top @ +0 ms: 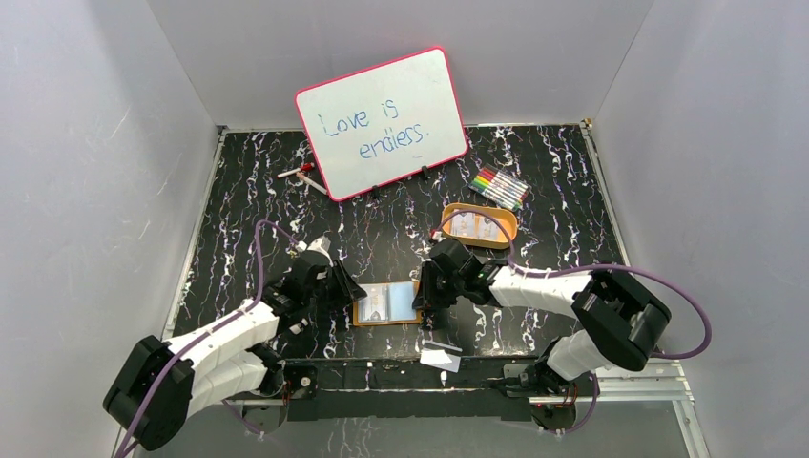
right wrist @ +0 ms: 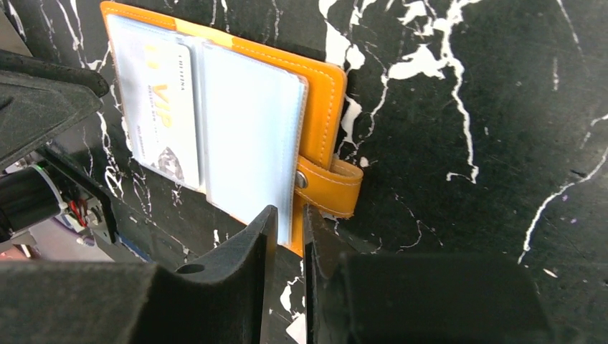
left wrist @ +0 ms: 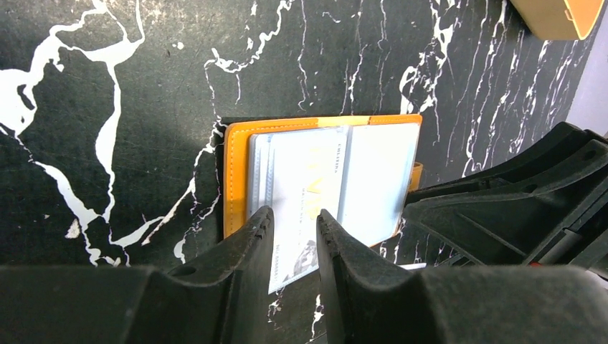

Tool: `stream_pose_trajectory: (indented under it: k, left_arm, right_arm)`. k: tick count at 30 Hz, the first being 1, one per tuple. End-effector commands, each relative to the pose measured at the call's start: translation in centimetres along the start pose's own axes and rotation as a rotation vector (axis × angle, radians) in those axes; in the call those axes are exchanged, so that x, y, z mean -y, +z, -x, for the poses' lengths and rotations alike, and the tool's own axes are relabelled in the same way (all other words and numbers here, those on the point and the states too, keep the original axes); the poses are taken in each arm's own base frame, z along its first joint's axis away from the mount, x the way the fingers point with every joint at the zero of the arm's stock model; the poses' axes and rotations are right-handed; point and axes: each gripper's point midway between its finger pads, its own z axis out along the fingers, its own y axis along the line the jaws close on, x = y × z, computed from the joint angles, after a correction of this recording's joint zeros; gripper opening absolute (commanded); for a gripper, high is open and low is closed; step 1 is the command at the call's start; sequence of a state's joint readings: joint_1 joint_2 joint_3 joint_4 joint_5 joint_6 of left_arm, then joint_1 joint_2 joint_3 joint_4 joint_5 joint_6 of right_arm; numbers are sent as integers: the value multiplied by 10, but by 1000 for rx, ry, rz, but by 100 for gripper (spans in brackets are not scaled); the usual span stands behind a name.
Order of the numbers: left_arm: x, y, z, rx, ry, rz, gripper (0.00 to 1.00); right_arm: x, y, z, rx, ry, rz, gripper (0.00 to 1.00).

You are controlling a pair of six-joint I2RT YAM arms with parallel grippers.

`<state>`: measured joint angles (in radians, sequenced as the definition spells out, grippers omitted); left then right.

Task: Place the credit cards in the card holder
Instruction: Insert the credit card into the card holder, then turn over the card slot in the card holder.

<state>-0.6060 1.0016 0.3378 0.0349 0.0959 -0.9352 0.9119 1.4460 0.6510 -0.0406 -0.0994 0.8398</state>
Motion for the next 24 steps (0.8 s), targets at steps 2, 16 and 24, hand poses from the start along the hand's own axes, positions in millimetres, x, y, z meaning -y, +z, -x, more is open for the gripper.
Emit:
stream_pose_trajectory:
  k: [2,16,24]
  left_arm:
    - [-6,2,-6,-20,-1,12,26]
    - [-16,3,-9,-13,-23,42,25]
    - [-17,3,-10,-14,-27,41,25]
  right_arm:
    - [-4,-10,14,88,0,18,26]
    - [-48,-13,18,72,-16,225,45]
    - [-34,-4,10,37,16,170,46]
